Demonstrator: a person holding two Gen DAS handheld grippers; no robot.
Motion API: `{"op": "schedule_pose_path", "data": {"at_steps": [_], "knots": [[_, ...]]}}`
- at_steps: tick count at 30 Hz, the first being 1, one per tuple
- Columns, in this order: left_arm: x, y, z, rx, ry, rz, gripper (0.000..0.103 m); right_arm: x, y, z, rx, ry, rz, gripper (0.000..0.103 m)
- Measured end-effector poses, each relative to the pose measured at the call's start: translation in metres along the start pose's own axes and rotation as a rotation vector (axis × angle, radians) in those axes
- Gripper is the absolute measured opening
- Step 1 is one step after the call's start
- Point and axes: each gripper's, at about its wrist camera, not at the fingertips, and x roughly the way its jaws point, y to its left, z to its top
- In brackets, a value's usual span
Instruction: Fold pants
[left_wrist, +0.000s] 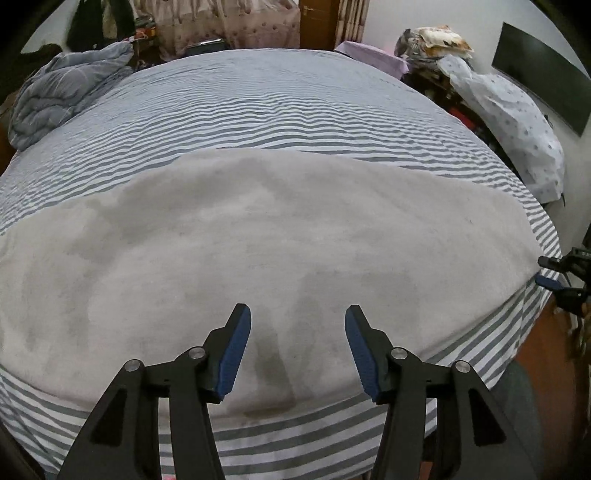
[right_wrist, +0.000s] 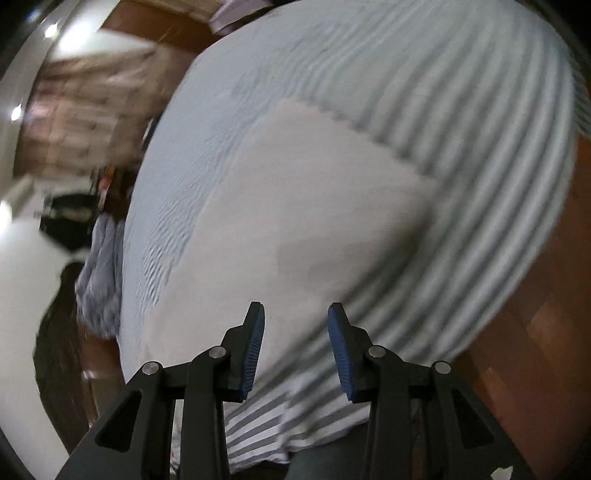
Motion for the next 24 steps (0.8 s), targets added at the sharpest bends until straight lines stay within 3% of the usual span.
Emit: {"op": "schedule_pose_path", "data": {"at_steps": [5, 7, 8, 12, 17, 24], "knots": [[0.010, -0.009, 0.003, 0.006, 0.022, 0.020, 0.054, 0.004, -0.011, 0.017, 0.061, -0.074, 0.019, 0.034], [0.016, -0.010, 0.003, 0.007, 0.038, 0.032, 0.054, -0.002, -0.010, 0.026, 0.037, -0.090, 0.021, 0.014], [0.020, -0.010, 0.003, 0.008, 0.047, 0.038, 0.054, -0.005, -0.003, 0.032, 0.015, -0.098, 0.015, 0.010], [0.035, -0.009, -0.004, 0.013, 0.087, 0.064, 0.054, -0.014, 0.025, 0.048, -0.063, -0.122, 0.032, 0.009], [0.037, -0.014, -0.007, 0.041, 0.074, 0.083, 0.057, -0.017, 0.036, 0.060, -0.079, -0.161, 0.099, 0.009], [0.039, -0.016, -0.010, 0.056, 0.067, 0.100, 0.061, -0.002, -0.005, 0.049, 0.014, -0.086, 0.033, 0.014]]}}
